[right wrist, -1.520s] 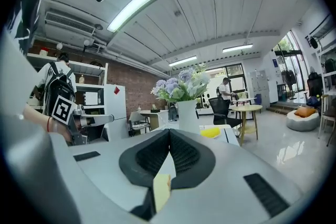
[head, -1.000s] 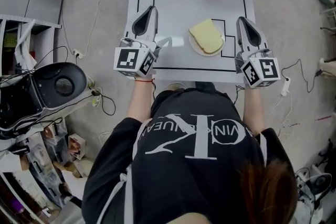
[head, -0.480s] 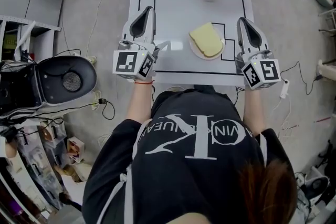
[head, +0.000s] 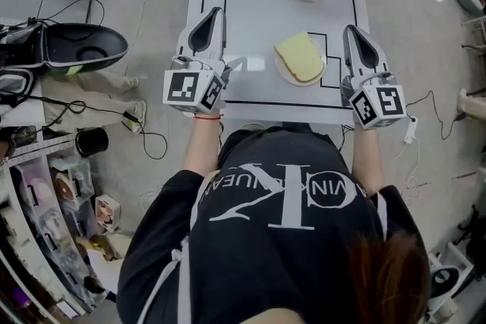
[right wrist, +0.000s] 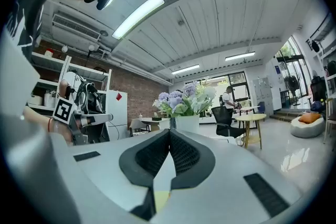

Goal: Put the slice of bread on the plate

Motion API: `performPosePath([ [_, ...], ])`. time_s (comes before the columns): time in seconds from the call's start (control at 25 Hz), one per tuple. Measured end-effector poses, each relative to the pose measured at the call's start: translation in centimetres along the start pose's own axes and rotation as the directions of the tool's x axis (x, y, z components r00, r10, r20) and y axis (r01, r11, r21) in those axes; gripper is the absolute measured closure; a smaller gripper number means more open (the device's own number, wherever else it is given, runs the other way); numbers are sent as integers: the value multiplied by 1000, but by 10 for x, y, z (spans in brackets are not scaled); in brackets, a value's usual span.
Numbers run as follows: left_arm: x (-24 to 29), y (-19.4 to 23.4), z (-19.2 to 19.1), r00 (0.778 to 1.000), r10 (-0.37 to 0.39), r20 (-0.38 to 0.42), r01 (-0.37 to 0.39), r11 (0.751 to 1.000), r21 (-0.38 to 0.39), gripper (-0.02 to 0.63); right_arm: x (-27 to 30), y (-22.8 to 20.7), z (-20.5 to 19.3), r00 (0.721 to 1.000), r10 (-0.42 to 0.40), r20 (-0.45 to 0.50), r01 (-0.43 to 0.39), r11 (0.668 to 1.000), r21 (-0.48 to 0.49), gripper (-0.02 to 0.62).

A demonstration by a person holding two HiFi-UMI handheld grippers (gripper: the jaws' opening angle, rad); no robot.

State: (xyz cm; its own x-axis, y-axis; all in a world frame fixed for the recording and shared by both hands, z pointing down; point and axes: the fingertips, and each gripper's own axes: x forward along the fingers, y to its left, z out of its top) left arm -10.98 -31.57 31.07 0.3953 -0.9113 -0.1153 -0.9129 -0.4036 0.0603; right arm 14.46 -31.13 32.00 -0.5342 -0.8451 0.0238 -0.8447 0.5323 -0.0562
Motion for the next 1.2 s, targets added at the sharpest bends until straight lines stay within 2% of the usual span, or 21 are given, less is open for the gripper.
performPosePath([
  [0.52, 2, -5, -3, 1000, -4, -16, 4, 1000, -2, 595, -3, -3, -4, 1000, 14, -5, -14, 1000, -1, 594],
  [1.2, 7, -12, -6, 1000, -15, -20, 15, 1000, -1, 595, -12, -10, -9, 1000, -17, -8, 17, 999, 34, 594],
])
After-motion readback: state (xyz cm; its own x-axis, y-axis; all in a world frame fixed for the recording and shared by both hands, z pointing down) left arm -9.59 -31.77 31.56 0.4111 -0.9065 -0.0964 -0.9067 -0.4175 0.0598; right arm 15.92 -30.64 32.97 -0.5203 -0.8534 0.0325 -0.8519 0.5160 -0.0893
